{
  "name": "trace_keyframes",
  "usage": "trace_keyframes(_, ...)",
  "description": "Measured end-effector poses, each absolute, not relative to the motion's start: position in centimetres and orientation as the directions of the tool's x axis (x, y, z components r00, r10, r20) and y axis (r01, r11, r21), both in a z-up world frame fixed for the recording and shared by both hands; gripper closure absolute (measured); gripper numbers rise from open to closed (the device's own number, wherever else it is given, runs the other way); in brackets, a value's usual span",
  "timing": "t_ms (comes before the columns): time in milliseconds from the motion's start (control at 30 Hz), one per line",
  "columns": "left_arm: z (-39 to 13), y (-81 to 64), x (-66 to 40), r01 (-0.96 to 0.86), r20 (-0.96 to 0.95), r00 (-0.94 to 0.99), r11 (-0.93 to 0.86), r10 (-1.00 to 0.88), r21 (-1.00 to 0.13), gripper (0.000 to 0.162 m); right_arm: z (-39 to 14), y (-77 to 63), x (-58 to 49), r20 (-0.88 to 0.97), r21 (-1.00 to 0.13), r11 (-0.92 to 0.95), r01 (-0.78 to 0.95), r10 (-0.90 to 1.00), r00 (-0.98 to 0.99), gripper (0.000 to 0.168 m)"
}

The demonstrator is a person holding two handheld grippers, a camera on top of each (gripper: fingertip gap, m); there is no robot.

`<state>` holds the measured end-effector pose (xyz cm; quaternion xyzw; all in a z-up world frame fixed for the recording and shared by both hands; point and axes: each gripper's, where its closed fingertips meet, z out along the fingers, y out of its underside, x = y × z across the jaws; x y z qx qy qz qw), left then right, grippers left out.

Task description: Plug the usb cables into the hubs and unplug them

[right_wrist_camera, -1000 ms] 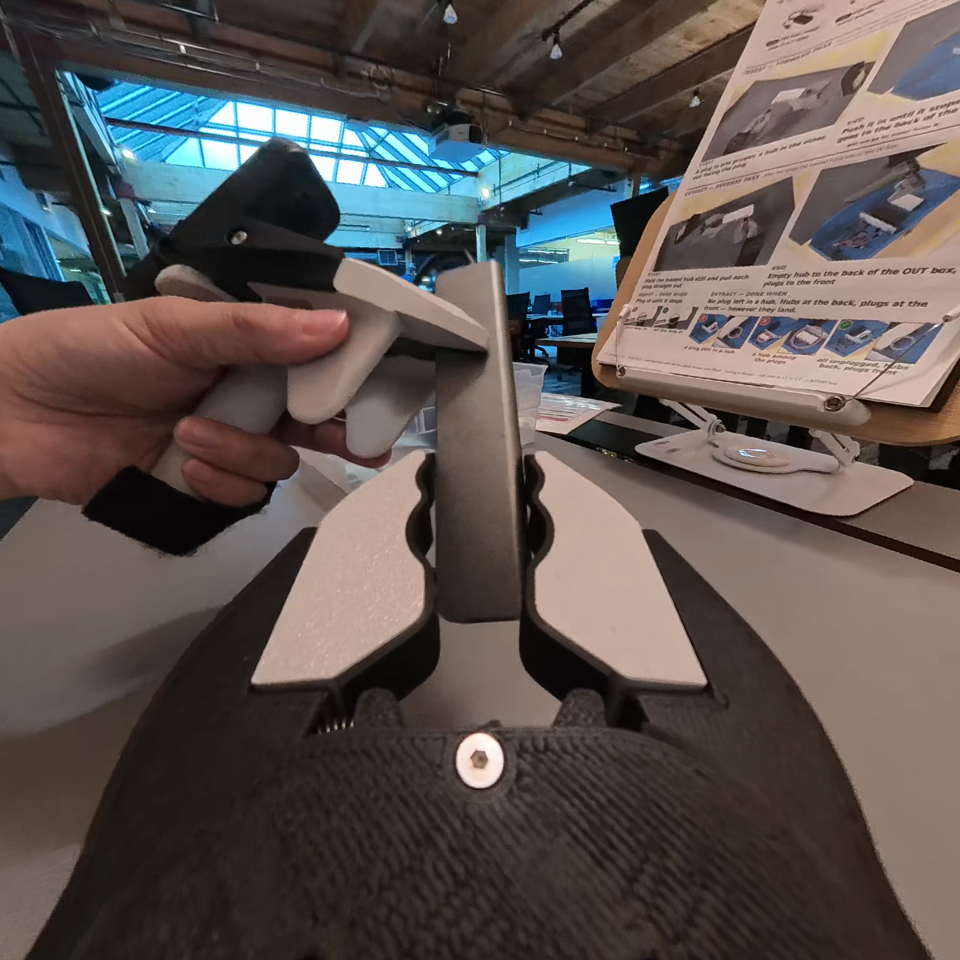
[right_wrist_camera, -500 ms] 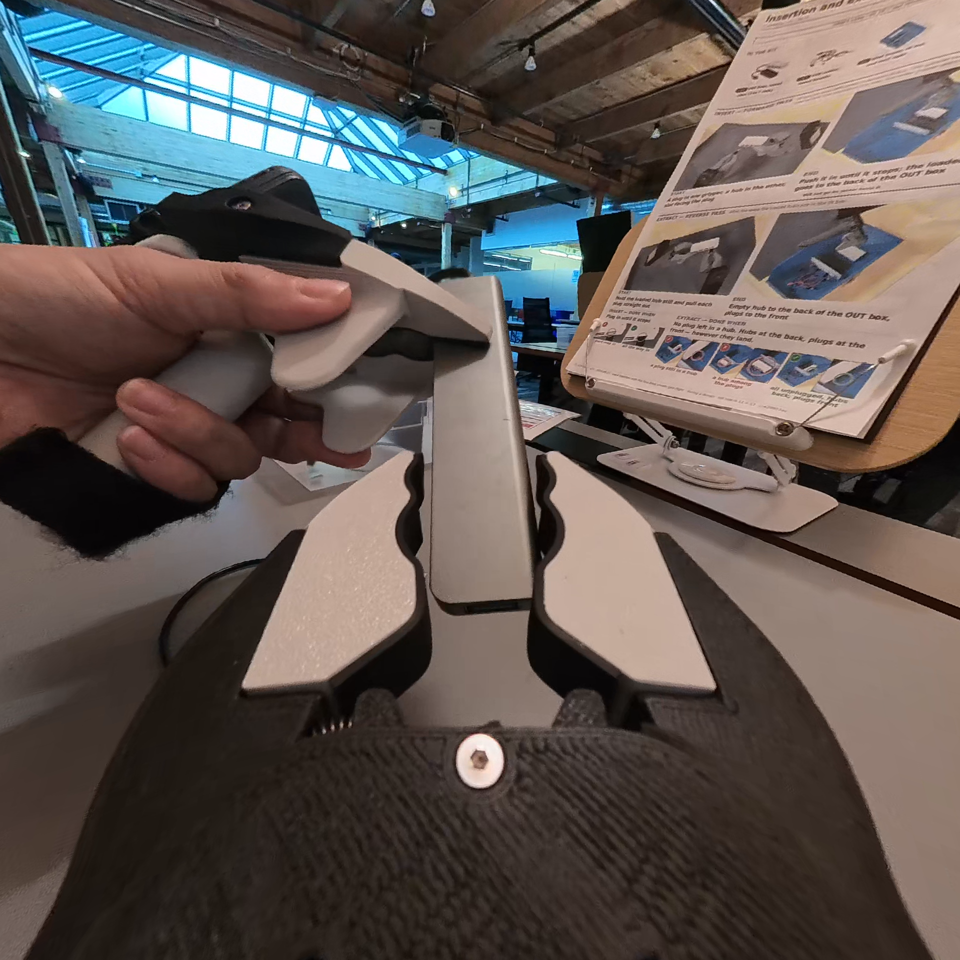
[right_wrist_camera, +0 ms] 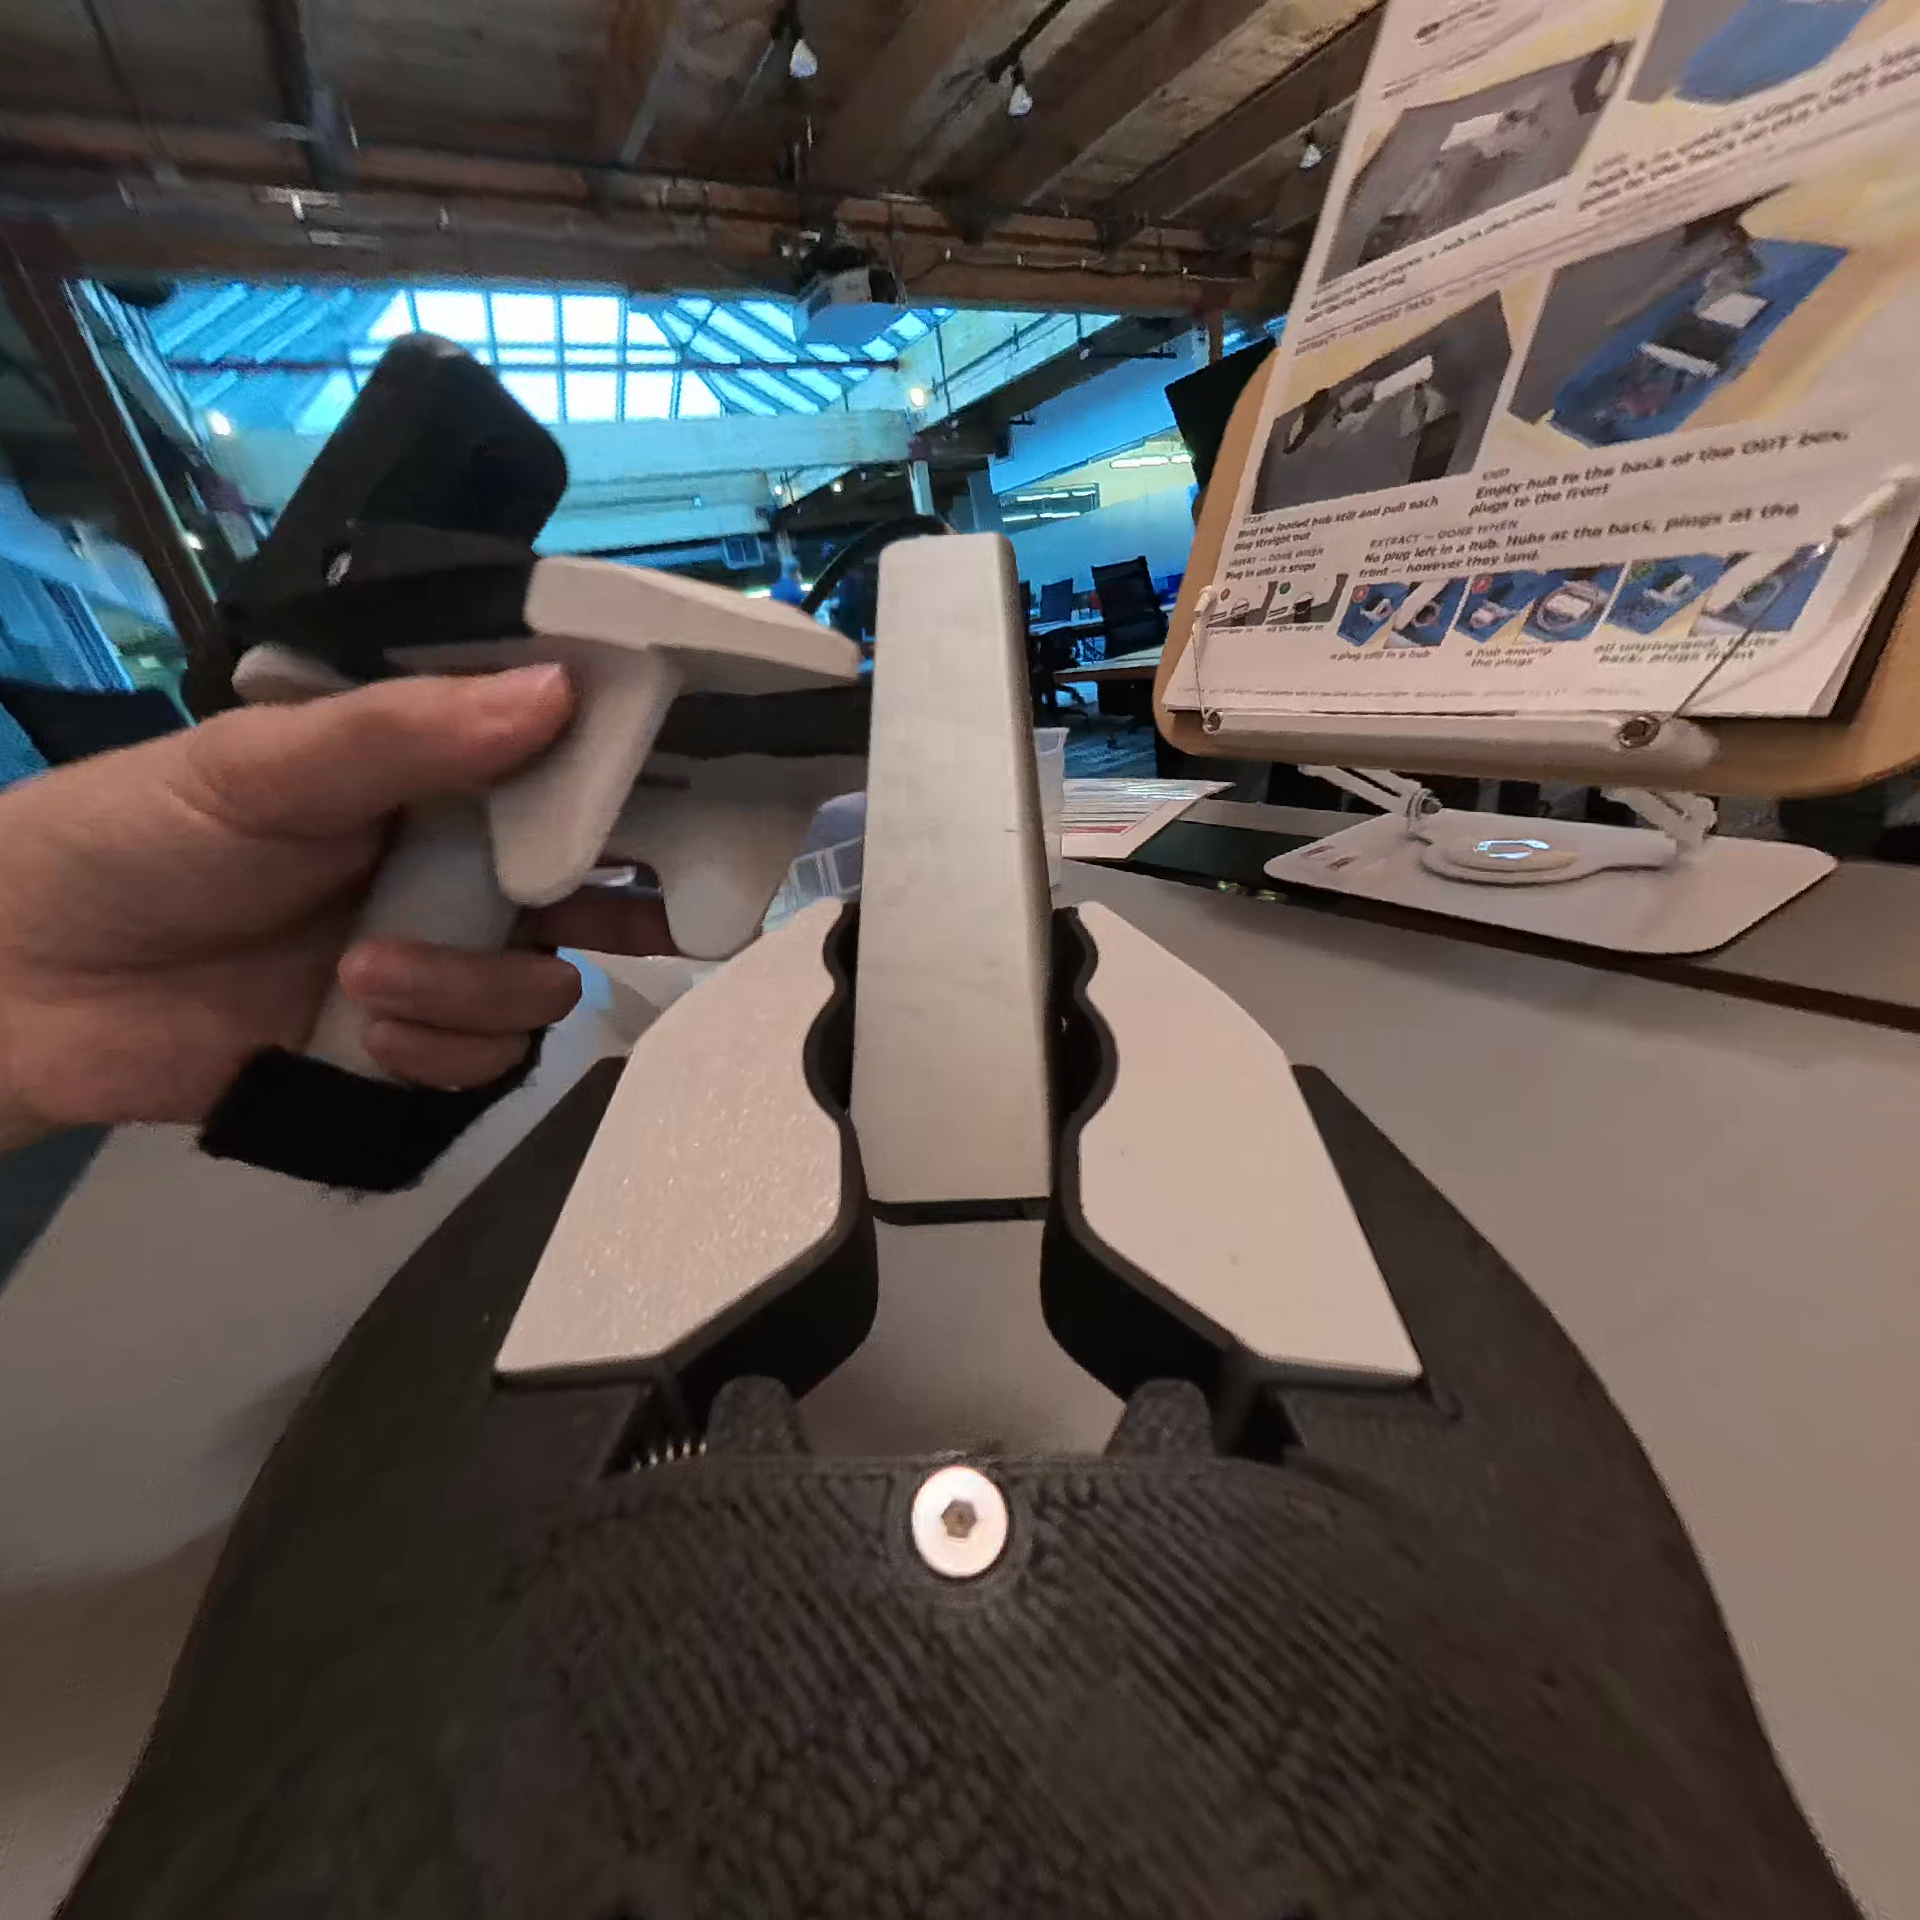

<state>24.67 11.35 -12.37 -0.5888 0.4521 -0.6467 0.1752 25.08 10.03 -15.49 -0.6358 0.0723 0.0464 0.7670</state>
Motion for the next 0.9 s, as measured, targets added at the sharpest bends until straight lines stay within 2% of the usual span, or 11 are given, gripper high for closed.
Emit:
trace_keyframes(167,-12.7,11.2,23.8,-0.3,0.44,-0.276,-0.358,-0.855,-0.884,0.132,-16.0,9.8,26.2,-0.211,-0.964,0.174,-0.201,-0.042,0.977,0.133)
trace_keyframes(333,-14.8,9.3,20.7,-0.356,0.176,-0.447,-0.006,-0.877,-0.934,0.131,-16.8,9.6,27.6,-0.233,-0.965,0.151,-0.213,-0.128,0.964,0.133)
trace_keyframes(400,-17.4,8.8,18.5,-0.419,0.065,-0.534,0.197,-0.843,-0.886,0.131,-16.8,9.5,27.8,-0.242,-0.963,0.153,-0.221,-0.132,0.961,0.133)
trace_keyframes(533,-23.7,9.0,14.2,-0.498,-0.083,-0.677,0.538,-0.732,-0.68,0.137,-16.8,9.6,27.8,-0.238,-0.964,0.151,-0.218,-0.128,0.963,0.133)
trace_keyframes(667,-27.2,9.2,12.3,-0.603,0.003,-0.671,0.544,-0.741,-0.583,0.139,-16.8,9.8,27.5,-0.225,-0.968,0.143,-0.208,-0.114,0.968,0.133)
trace_keyframes(833,-28.4,9.3,12.6,-0.702,0.144,-0.568,0.387,-0.81,-0.598,0.141,-16.9,10.0,27.1,-0.203,-0.973,0.129,-0.189,-0.101,0.974,0.133)
trace_keyframes(900,-28.6,9.5,13.0,-0.71,0.157,-0.543,0.351,-0.825,-0.61,0.152,-16.9,10.1,27.0,-0.197,-0.975,0.122,-0.185,-0.095,0.976,0.133)
